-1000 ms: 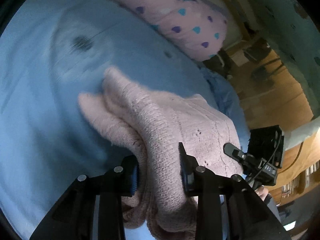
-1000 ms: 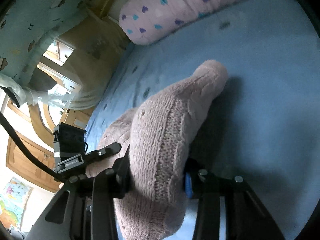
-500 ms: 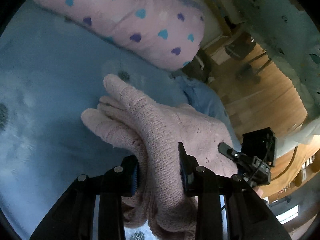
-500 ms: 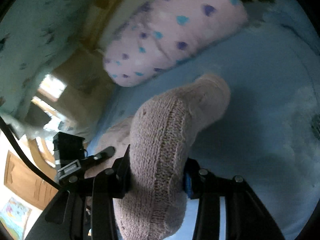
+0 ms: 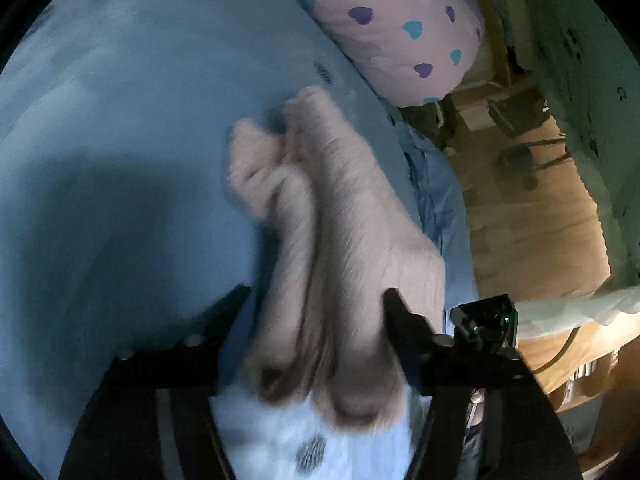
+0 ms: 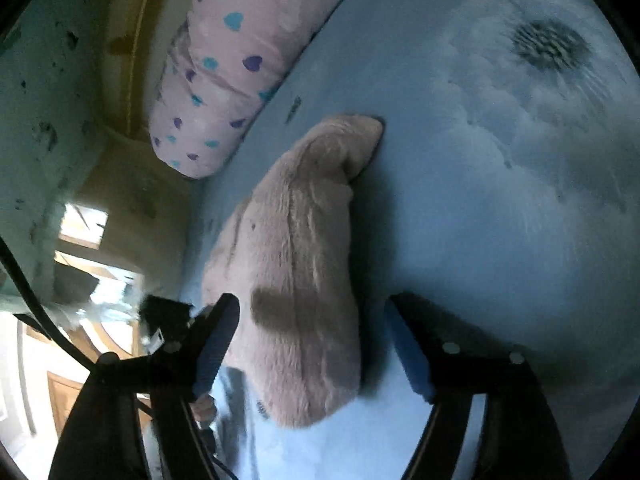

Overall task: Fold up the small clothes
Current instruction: 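Lift the held end with both tools and fold it over the cardigan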

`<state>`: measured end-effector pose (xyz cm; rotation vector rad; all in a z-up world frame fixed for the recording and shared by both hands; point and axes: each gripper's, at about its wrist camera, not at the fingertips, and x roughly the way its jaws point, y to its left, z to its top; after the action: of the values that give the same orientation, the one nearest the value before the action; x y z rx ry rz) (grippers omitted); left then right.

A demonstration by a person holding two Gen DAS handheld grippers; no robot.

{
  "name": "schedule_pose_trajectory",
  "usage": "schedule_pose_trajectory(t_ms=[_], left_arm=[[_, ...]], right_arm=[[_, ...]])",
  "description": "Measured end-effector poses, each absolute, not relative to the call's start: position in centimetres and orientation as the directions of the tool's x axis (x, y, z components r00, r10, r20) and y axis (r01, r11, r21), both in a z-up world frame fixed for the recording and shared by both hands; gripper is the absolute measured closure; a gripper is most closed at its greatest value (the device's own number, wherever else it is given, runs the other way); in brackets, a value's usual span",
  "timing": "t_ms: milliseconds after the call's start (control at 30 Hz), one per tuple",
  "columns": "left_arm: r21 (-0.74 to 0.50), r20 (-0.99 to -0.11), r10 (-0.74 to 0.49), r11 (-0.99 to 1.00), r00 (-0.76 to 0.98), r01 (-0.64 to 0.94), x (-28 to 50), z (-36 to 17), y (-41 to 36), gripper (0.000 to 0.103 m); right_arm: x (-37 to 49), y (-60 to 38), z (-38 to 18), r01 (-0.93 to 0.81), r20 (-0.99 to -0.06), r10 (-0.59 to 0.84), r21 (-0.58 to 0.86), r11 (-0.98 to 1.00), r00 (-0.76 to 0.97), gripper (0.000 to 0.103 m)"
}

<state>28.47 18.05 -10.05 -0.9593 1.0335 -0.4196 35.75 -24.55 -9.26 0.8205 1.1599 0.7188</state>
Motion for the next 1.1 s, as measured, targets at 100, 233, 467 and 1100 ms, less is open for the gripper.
schedule_pose_trajectory(t_ms=[100, 233, 467, 1100], left_arm=[[-0.838, -0.521, -0.706, 0.529, 0.48, -0.132, 26.5, -10.0, 18.4, 0.039], [-0.814, -0.544, -0.697, 0.572, 0.467, -0.095, 26.0, -9.4, 17.3, 0.035], [-0.747, -0.579, -0.627, 0.664, 0.521, -0.031, 27.7, -9.0, 15.8, 0.035], [-0.763, -0.573, -0.691, 0.647, 0.441, 0.021, 25.9, -8.0, 13.2, 0.076]], right_arm=[[34.3, -23.4, -9.4, -0.093, -0.469, 0.856, 0.863, 0.497, 0.218, 0.024], [32.3, -20.7, -9.0, -0.195, -0.543, 0.822, 0.799, 0.569, 0.174, 0.024], [31.4, -20.7, -9.4, -0.264, -0.537, 0.815, 0.771, 0.579, 0.217, 0.024], [30.2, -19.9, -6.1, -0.277, -0.655, 0.729, 0.676, 0.682, 0.197, 0.071]])
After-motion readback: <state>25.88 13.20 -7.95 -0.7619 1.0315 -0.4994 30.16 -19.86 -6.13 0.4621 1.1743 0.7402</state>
